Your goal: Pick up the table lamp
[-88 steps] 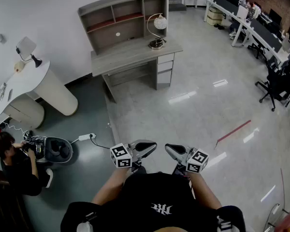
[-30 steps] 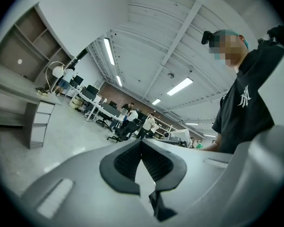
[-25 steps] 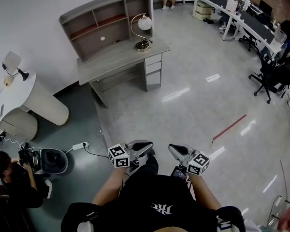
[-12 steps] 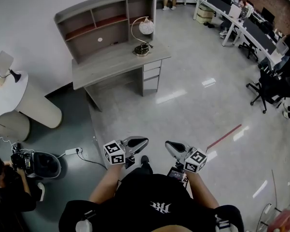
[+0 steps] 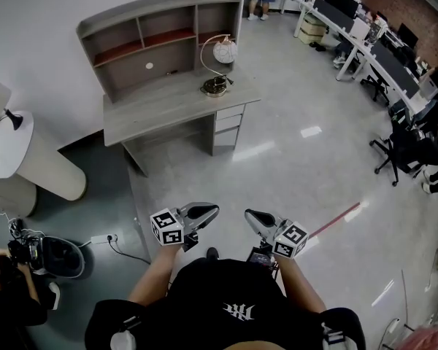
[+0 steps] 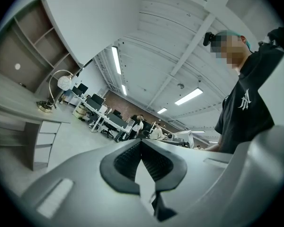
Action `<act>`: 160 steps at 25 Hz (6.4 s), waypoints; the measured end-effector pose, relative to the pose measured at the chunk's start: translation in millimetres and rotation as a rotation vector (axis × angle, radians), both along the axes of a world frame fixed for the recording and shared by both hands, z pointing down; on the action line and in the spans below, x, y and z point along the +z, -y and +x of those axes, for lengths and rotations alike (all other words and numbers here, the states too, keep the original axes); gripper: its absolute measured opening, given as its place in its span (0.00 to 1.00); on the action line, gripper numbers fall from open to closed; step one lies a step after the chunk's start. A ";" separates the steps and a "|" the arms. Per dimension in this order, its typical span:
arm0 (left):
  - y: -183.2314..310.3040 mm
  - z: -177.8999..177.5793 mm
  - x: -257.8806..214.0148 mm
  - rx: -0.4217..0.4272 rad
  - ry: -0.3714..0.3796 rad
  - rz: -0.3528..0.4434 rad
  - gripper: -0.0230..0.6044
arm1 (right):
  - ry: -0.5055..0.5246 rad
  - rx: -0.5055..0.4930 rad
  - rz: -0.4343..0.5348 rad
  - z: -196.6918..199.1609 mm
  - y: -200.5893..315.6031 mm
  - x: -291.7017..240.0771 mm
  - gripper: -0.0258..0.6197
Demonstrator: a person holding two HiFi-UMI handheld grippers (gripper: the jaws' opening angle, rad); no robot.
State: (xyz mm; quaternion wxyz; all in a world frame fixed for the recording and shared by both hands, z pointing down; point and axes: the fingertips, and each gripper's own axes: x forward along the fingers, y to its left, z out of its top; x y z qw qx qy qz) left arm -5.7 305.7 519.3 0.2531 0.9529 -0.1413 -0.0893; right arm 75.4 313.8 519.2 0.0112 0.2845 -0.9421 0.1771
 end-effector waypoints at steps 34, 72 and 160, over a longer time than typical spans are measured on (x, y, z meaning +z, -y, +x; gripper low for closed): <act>302.6 4.0 11.2 -0.160 0.019 -0.074 0.02 | 0.005 -0.132 -0.015 17.3 325.5 10.7 0.04; 659.8 -82.5 -38.1 -0.225 0.196 0.117 0.03 | -0.007 -0.018 -0.037 -0.8 641.4 39.4 0.05; 814.7 -13.4 -31.7 0.182 0.403 0.283 0.04 | -0.775 0.202 0.383 -140.5 821.4 175.4 0.14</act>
